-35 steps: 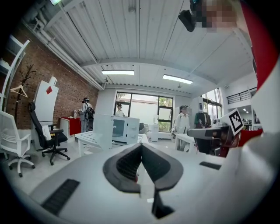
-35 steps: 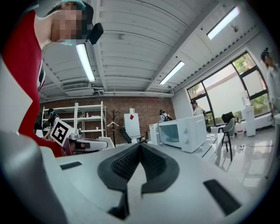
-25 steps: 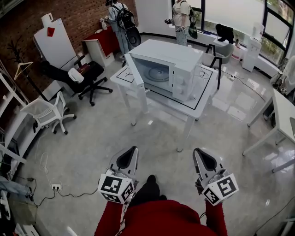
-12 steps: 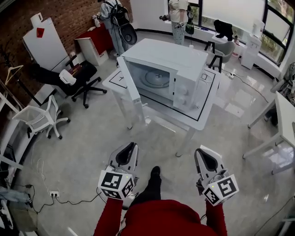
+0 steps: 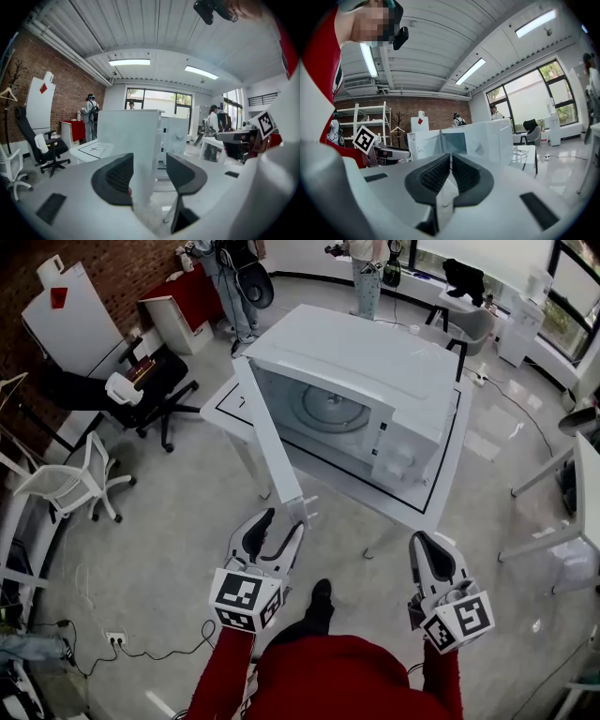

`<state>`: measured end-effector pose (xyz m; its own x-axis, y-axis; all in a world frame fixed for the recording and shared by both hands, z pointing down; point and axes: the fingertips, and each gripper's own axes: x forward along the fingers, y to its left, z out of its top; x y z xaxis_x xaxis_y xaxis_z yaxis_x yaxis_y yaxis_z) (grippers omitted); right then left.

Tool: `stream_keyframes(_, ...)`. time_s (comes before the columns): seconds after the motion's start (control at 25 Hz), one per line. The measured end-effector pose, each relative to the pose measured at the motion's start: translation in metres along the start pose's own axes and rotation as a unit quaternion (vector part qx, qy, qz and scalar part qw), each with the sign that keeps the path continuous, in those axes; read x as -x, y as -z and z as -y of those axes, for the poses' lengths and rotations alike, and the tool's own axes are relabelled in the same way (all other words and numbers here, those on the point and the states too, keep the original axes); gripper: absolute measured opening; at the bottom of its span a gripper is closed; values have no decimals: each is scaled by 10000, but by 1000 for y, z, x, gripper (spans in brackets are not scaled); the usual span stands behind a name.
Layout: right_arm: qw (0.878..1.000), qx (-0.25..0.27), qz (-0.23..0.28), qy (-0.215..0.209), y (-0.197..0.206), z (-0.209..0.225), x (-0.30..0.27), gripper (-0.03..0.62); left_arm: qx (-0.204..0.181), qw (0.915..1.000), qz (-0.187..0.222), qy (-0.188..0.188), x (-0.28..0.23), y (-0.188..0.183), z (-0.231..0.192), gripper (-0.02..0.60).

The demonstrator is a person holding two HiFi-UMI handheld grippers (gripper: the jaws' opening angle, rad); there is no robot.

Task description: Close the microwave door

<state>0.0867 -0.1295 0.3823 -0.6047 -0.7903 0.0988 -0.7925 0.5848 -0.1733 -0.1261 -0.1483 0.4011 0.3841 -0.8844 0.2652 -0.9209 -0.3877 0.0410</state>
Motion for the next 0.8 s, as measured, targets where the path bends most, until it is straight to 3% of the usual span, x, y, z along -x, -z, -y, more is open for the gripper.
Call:
stream_keyframes(0.2,9998,-88,-40,157,3,11,-16,15,-112,9971,-163,732,-15,1,10,215)
stream_keyframes(0.32,9995,-109,-55,285,4,17,-22,14,-204,9951,-237,941,-19,2,15,215)
stream_keyframes(0.56,9982,-69,-91,588,5,34,-35,15,7,9910,-190,1327,-33,1,23,213)
stream_keyframes(0.8,9959,7,-164,890,4,54,-47,15,-109,9842,-228,1752,-54,-2,37,213)
